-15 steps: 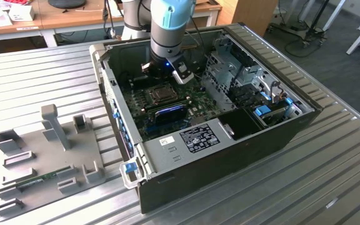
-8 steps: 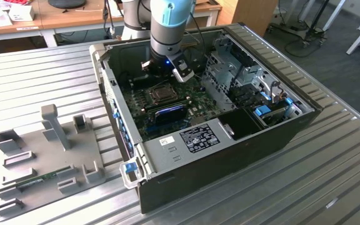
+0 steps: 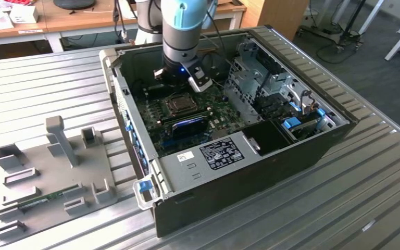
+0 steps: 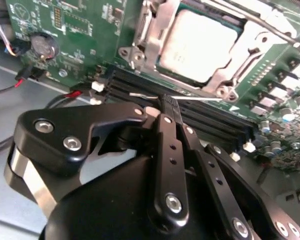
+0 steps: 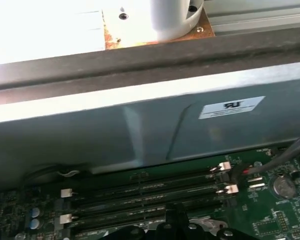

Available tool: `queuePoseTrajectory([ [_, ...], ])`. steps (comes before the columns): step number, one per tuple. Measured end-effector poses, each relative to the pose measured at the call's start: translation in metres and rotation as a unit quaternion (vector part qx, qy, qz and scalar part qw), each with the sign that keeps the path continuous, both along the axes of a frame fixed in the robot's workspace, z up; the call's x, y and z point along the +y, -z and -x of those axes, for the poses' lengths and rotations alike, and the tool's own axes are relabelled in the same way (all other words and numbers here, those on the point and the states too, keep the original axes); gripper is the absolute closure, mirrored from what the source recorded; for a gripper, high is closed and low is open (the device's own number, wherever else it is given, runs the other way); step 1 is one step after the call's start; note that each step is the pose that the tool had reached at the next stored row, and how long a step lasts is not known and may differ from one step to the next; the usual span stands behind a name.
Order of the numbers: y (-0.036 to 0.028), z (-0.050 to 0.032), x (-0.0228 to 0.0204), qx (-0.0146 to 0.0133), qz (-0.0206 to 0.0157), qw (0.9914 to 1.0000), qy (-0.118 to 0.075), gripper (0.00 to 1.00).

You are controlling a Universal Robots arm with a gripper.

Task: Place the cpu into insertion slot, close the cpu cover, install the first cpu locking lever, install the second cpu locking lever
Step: 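Install the first cpu locking lever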

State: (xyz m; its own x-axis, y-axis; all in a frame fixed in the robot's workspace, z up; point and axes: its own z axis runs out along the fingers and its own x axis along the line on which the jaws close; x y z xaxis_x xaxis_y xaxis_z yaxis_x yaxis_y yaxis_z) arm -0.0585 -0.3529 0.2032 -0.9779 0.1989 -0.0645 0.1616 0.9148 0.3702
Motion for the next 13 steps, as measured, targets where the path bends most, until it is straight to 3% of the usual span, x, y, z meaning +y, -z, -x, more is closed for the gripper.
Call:
queuePoseTrajectory([
  [5,-0.0010,0.0014,0.0000,-0.0021,0.0000,1.00000,0.000,0.90],
  [13,-0.0114,0.0014,0.0000,-0.0022,0.0000,1.00000,0.001,0.90],
])
